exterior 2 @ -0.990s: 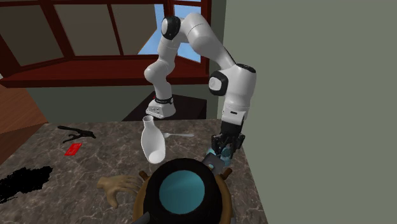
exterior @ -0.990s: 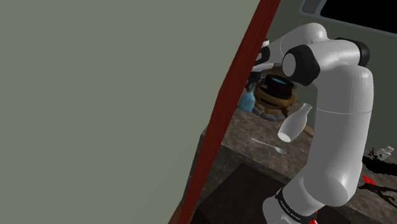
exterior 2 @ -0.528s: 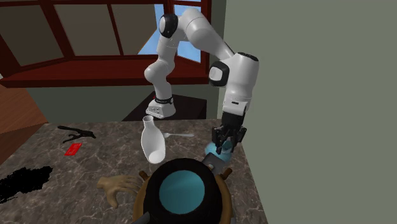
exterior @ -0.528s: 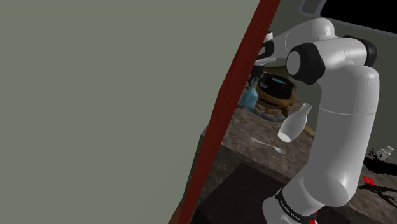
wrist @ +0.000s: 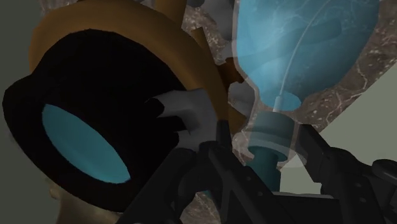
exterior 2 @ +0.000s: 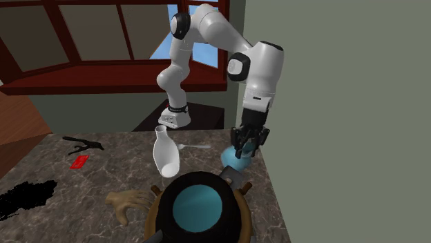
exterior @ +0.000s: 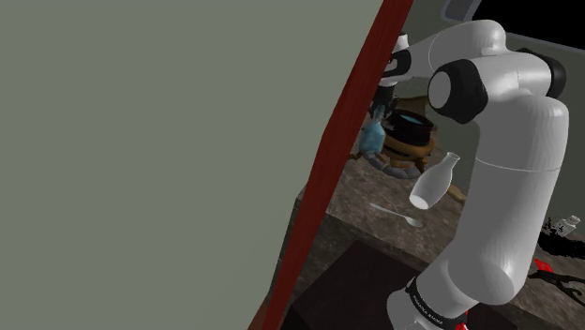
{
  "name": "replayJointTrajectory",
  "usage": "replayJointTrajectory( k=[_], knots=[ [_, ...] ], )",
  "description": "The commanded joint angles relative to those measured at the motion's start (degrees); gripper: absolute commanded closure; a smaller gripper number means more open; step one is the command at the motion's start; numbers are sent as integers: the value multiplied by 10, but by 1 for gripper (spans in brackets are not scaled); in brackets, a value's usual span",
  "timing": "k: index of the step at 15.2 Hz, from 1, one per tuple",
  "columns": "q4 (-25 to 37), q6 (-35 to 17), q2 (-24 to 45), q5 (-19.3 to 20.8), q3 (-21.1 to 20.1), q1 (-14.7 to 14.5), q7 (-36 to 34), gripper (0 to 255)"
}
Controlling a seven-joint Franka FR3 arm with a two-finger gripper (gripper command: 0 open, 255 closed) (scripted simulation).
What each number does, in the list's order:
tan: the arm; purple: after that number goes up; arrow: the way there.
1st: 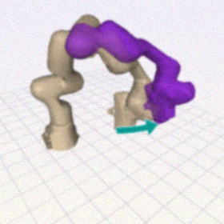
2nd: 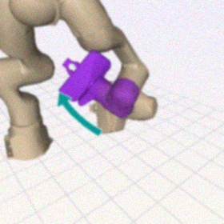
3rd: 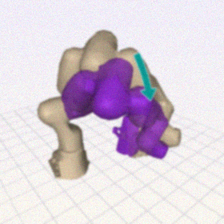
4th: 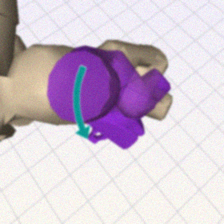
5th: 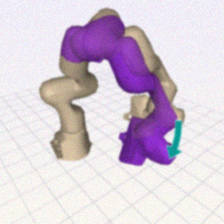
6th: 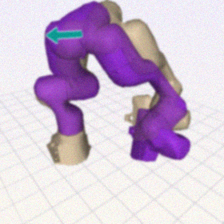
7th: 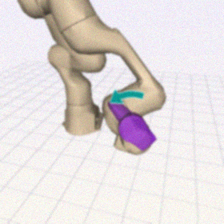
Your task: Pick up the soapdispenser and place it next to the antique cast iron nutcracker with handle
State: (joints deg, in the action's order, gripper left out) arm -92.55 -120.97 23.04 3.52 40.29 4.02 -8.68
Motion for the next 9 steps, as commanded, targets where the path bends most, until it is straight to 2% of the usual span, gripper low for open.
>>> replayJointTrajectory(
  k=[1, 9],
  knots=[
    [17, 16, 0, -1, 0, 2, 3, 255],
    [69, 73, -8, 0, 3, 5, 14, 255]
  ],
)
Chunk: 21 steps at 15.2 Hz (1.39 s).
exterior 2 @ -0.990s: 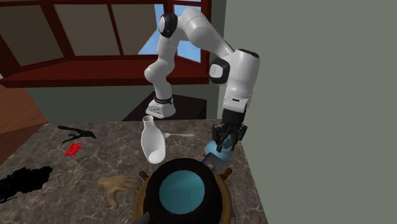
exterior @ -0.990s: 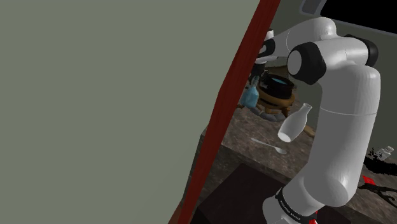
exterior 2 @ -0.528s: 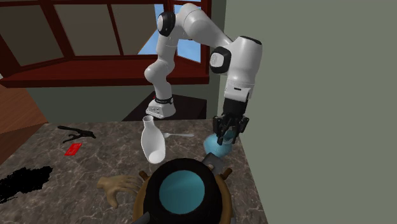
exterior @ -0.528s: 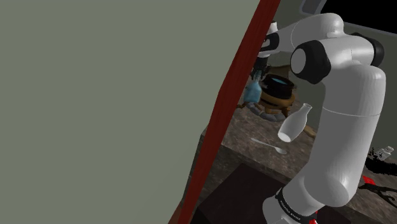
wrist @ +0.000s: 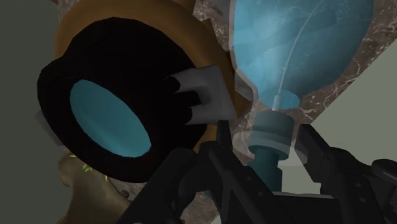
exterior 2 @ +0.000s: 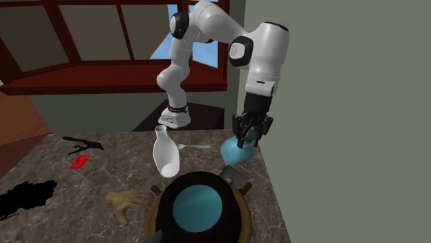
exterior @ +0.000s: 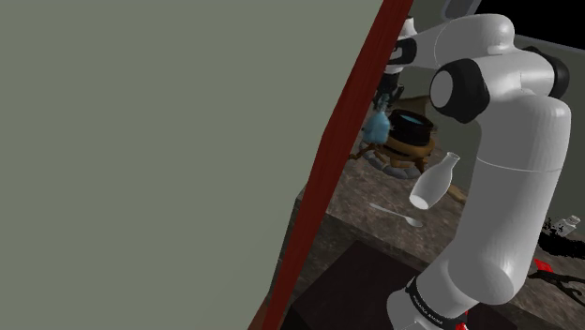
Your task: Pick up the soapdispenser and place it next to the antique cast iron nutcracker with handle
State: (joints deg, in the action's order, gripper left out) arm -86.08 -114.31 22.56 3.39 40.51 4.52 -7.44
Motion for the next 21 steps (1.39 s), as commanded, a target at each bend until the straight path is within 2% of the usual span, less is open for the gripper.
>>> replayJointTrajectory(
  k=[1, 17, 21],
  knots=[
    [11, 14, -4, 1, 1, 0, 3, 255],
    [162, 142, 15, -18, 2, 29, 35, 255],
    [41, 96, -77, 36, 24, -2, 38, 255]
  ],
)
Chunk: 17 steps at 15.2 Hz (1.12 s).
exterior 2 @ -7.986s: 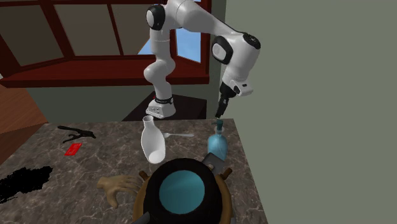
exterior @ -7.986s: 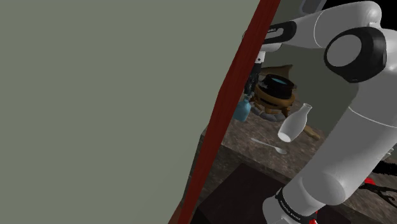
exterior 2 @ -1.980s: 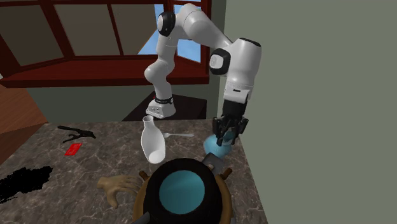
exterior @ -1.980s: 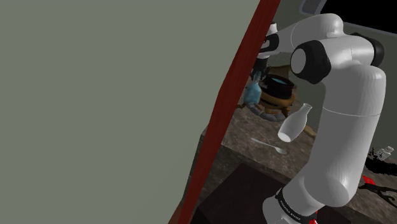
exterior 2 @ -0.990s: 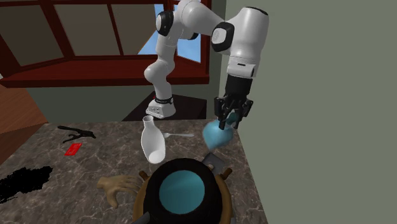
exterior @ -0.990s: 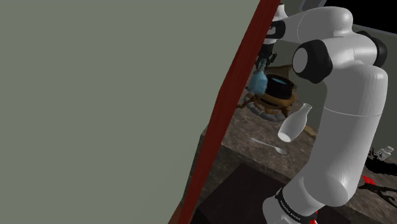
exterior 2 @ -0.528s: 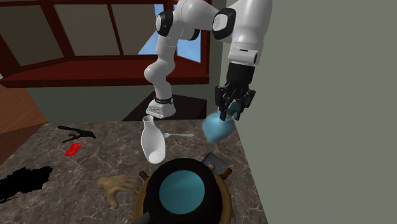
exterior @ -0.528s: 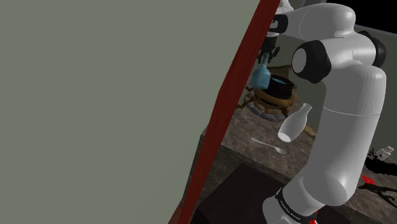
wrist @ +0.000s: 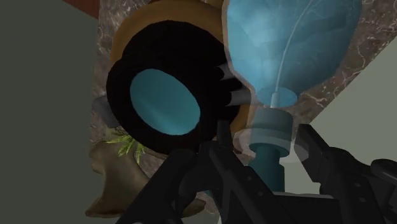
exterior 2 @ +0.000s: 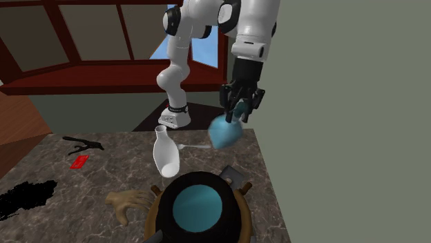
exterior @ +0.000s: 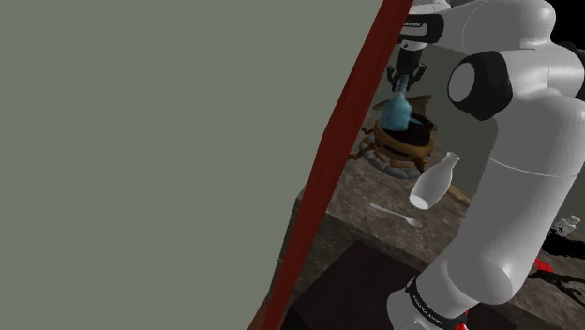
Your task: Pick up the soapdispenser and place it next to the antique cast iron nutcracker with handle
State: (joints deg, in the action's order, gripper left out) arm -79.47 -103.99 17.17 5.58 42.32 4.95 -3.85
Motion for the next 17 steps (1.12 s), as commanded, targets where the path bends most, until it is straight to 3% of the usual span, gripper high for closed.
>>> replayJointTrajectory(
  k=[1, 8, 17],
  knots=[
    [-50, -16, -45, 28, 10, -12, 2, 255],
    [-189, -51, -189, 128, 31, -22, 1, 255],
    [-300, -58, -343, 234, 36, 23, 25, 255]
  ],
)
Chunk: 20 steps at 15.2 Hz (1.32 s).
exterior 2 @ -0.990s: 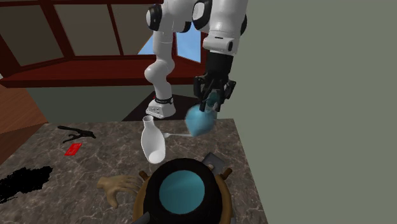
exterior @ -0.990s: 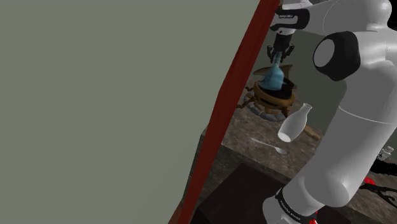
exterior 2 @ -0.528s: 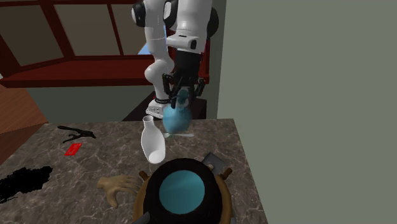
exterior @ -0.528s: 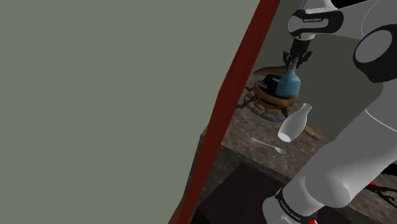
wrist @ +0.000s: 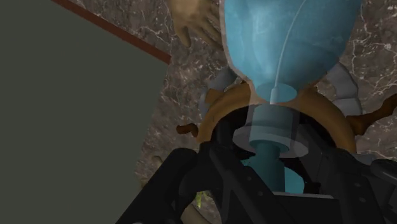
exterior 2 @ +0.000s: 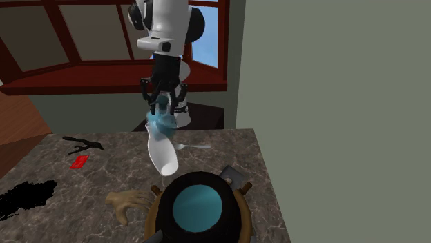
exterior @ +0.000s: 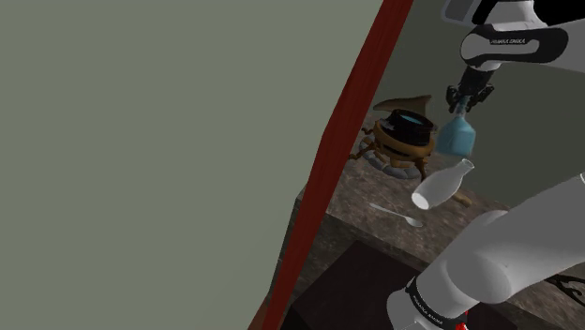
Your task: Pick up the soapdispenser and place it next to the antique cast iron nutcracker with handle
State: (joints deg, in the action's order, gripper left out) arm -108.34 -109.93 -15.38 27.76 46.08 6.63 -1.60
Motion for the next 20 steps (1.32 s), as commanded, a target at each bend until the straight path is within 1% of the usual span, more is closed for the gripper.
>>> replayJointTrajectory(
  k=[1, 5, 10, 15, 20],
  knots=[
    [-20, 2, -32, 21, -1, 14, 8, 255],
    [-48, 4, -84, 53, 6, 43, 35, 255],
    [-69, 7, -136, 84, 23, 78, 78, 255],
    [-75, 9, -176, 108, 49, 108, 131, 255],
    [-65, 11, -205, 125, 85, 129, 190, 255]
  ],
)
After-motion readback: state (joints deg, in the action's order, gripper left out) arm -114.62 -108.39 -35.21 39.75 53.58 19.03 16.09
